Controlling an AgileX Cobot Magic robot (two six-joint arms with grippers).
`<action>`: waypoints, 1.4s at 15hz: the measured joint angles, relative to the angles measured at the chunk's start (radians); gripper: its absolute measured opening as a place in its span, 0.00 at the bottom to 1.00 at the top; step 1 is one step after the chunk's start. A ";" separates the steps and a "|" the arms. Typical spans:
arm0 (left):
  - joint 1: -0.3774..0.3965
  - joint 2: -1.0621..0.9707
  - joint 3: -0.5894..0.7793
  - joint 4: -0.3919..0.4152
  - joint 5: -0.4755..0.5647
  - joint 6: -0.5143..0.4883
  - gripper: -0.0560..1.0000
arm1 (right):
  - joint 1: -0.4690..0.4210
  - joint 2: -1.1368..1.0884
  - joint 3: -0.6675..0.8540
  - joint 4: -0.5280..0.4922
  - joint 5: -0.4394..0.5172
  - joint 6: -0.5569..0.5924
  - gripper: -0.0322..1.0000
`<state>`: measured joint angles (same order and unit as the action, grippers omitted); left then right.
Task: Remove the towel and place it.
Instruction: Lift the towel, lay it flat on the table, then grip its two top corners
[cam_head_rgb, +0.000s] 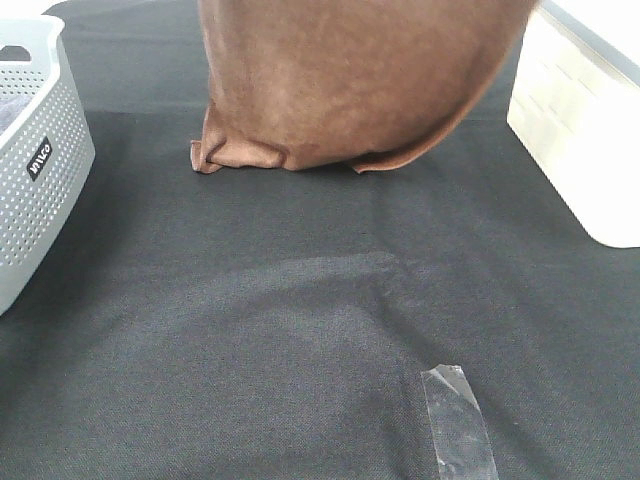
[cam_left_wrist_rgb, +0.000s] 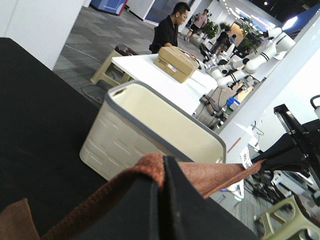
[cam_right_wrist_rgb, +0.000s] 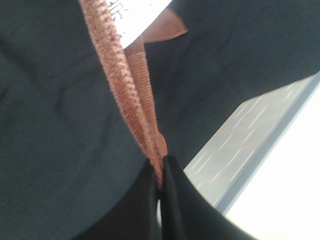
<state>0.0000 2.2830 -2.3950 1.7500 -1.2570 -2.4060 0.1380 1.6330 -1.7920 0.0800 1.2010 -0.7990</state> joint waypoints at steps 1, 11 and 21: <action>-0.013 -0.053 0.075 0.001 0.003 0.045 0.05 | 0.000 -0.034 0.057 0.000 0.000 0.000 0.03; -0.029 -0.826 1.352 0.001 0.276 0.473 0.05 | 0.000 -0.395 0.505 0.173 -0.026 -0.052 0.03; -0.029 -1.244 1.914 0.000 0.276 0.467 0.05 | -0.004 -0.664 0.914 0.288 0.006 -0.159 0.03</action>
<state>-0.0290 1.0390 -0.4810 1.7500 -0.9810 -1.9390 0.1340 0.9690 -0.8780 0.3680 1.2070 -0.9580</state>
